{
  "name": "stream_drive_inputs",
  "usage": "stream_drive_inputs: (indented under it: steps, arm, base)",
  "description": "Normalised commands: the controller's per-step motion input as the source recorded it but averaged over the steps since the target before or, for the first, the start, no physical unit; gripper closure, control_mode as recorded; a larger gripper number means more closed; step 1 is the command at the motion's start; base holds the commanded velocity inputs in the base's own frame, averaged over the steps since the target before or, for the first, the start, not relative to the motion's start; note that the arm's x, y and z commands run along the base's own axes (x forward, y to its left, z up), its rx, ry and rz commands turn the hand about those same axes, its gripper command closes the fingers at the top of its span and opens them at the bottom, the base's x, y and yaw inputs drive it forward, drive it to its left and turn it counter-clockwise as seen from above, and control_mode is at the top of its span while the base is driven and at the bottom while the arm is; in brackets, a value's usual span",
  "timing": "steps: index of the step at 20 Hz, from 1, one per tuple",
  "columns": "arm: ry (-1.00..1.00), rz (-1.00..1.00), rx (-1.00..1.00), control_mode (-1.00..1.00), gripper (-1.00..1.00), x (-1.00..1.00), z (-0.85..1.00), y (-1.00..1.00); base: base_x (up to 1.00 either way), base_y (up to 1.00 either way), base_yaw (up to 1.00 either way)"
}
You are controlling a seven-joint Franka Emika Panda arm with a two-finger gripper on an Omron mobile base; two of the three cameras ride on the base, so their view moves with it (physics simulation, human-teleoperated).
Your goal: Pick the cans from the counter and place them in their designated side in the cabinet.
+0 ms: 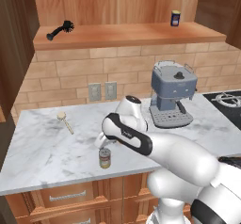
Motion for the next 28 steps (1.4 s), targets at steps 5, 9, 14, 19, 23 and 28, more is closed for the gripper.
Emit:
stream_drive_inputs:
  steps: [5, 9, 14, 19, 23, 28]
  arm:
    - [0.0, 0.0, 0.0, -1.0, -1.0, 0.0, -0.13, 0.01]
    - [0.0, 0.0, 0.0, -1.0, -1.0, 0.0, -0.14, 0.01]
    - [0.0, 0.0, 0.0, -1.0, -1.0, 0.0, -0.17, 0.02]
    - [0.0, 0.0, 0.0, -1.0, -1.0, 0.01, -0.17, 0.07]
    - [0.0, 0.0, 0.0, -1.0, -1.0, 0.03, -0.19, 0.08]
    - [0.0, 0.0, 0.0, -1.0, -1.0, 0.04, -0.16, 0.0]
  base:
    - [0.0, 0.0, 0.0]
    - [0.0, 0.0, 0.0]
    - [0.0, 0.0, 0.0]
    - [0.0, 0.0, 0.0]
    - [0.0, 0.0, 0.0]
    - [0.0, 0.0, 0.0]
